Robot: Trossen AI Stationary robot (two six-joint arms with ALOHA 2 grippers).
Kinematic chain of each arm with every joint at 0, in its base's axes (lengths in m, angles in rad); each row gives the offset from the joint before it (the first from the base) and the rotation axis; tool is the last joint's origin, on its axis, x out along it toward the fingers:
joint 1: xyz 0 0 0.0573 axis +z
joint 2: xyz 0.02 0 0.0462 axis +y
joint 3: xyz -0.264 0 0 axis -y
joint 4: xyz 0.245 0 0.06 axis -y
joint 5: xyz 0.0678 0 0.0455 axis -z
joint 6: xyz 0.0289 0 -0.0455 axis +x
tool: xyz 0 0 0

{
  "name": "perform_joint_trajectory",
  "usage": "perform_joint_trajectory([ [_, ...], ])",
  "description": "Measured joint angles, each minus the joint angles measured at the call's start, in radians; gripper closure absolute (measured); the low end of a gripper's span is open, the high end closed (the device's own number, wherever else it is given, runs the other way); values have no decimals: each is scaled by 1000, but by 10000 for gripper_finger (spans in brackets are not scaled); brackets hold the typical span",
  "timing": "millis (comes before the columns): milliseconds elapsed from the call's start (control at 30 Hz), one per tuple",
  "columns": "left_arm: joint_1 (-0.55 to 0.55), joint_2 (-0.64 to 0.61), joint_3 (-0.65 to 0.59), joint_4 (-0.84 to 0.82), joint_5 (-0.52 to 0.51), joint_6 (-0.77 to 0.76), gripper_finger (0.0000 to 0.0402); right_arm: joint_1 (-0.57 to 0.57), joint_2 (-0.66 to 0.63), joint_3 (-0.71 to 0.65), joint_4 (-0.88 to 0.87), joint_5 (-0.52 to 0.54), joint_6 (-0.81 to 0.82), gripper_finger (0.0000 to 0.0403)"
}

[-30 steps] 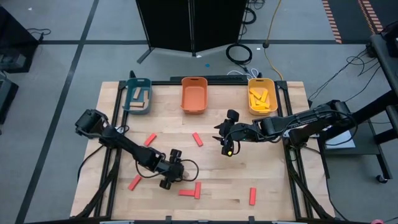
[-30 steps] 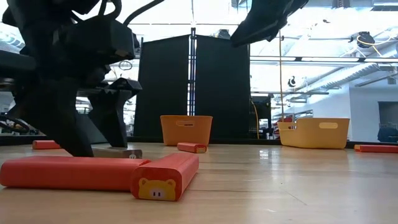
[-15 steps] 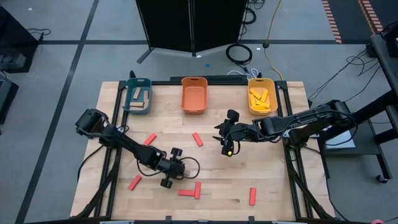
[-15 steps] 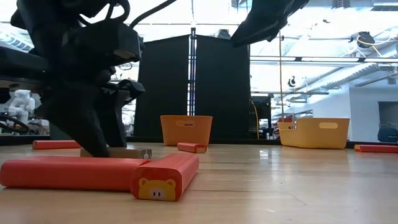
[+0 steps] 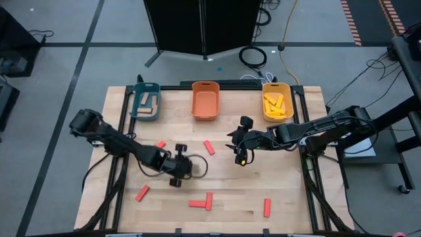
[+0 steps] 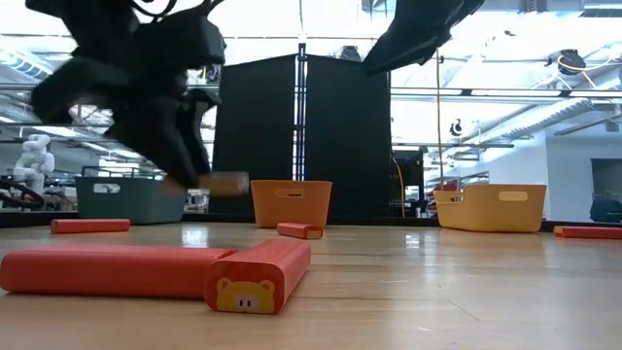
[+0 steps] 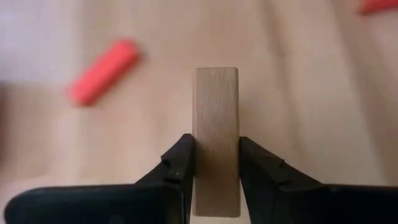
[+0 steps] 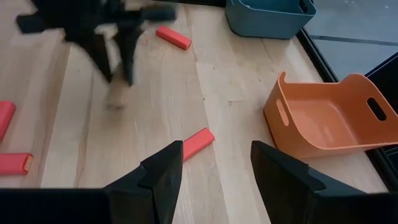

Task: Sort blocks
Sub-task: Put the brown block into the blue bin

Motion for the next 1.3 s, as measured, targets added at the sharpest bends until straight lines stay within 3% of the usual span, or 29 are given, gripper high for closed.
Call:
perform_joint_trajectory([
  [167, 107, -152, 0, -169, -115, 6, 312, 0, 0, 0, -16, 0, -11, 220],
  [300, 255, -275, 0, -274, -201, 6, 312, 0, 0, 0, -17, 0, -28, 220],
  [467, 519, -394, 0, -328, -296, -2, 312, -3, 0, 0, -2, 0, -62, 220],
  [600, 766, -440, 0, -371, -298, -5, 312, -3, 0, 0, 29, 1, -80, 220],
  [733, 995, -436, 0, -412, -240, -71, 312, -4, 0, 0, 35, 0, -90, 220],
  [900, 1197, -388, 0, -427, 19, -161, 312, -23, 0, 0, 92, 1, -152, 220],
  [967, 1237, -360, 0, -422, 67, -152, 312, -30, 0, 0, 110, 1, -155, 220],
  [1133, 1281, -285, 0, -427, 74, -139, 310, -35, 0, 0, 83, 0, -158, 220],
  [1300, 1276, -243, 0, -441, 72, -128, 274, -35, 0, 0, 78, 0, -146, 220],
])
